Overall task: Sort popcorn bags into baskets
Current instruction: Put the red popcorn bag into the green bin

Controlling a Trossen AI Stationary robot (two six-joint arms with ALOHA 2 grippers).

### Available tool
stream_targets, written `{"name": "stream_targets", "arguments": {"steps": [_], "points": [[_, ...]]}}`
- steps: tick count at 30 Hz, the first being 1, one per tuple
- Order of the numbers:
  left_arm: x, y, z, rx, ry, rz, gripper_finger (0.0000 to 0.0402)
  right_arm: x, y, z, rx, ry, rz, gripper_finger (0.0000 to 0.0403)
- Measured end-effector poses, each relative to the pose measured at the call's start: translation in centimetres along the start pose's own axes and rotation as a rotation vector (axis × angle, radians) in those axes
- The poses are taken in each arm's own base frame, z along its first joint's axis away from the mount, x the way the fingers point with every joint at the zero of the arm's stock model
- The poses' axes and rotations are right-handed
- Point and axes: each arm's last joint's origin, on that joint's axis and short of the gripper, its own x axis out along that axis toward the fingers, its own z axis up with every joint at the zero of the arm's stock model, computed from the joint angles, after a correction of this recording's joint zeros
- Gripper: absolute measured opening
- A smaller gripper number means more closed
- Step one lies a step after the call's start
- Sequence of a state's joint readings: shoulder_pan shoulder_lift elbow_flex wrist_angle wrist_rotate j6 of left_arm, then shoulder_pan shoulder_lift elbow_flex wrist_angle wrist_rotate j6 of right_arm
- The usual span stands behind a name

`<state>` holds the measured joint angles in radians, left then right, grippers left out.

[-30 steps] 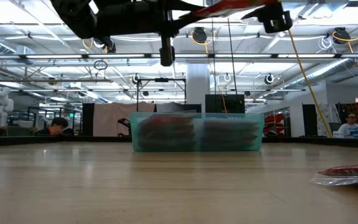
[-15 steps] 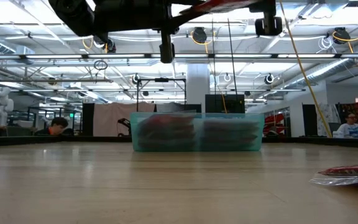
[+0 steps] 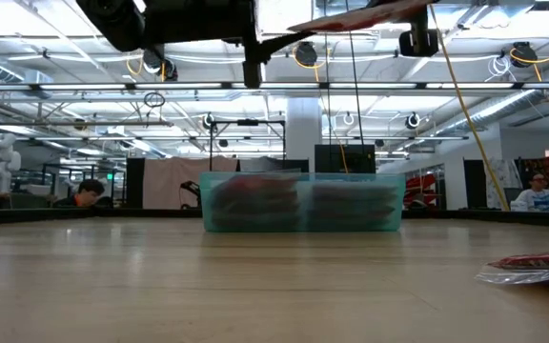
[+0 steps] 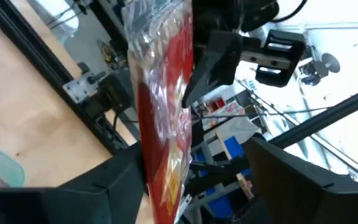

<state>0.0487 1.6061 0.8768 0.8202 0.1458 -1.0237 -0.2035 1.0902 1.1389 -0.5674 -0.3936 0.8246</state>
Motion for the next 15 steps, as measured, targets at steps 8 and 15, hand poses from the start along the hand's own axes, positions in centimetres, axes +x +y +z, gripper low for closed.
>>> {"name": "stream_targets", "arguments": {"steps": [8, 15], "points": [[-2.7, -1.7, 4.1, 0.154, -0.059, 0.054, 0.0291, -1.8, -0.6, 0.4, 0.041, -0.055, -0.017, 0.0006], [-7.3, -3.5, 6.5, 0.239, -0.010, 0.232, 0.0276, -1.2, -0.4, 2.8, 0.133, -0.185, 0.088, 0.0006]]}}
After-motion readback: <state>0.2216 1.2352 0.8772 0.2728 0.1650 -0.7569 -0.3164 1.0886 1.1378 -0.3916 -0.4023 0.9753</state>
